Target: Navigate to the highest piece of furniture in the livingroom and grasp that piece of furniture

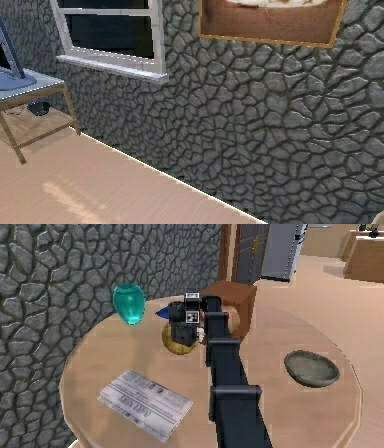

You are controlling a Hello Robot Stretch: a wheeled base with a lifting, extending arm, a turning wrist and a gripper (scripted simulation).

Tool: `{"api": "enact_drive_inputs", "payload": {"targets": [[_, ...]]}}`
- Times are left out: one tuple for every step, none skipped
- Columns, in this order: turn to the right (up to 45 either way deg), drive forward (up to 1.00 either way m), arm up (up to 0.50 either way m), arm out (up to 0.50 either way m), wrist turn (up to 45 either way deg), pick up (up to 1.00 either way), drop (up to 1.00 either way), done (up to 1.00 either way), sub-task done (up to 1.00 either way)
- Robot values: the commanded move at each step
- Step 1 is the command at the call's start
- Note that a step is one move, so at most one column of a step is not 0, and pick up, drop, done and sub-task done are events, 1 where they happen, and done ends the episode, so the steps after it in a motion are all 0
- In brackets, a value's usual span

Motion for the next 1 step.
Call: {"api": "enact_drive_inputs", "payload": {"targets": [[0.0,0.0,0.0,0.0,0.0,0.0,0.0,1.0,0.0]]}}
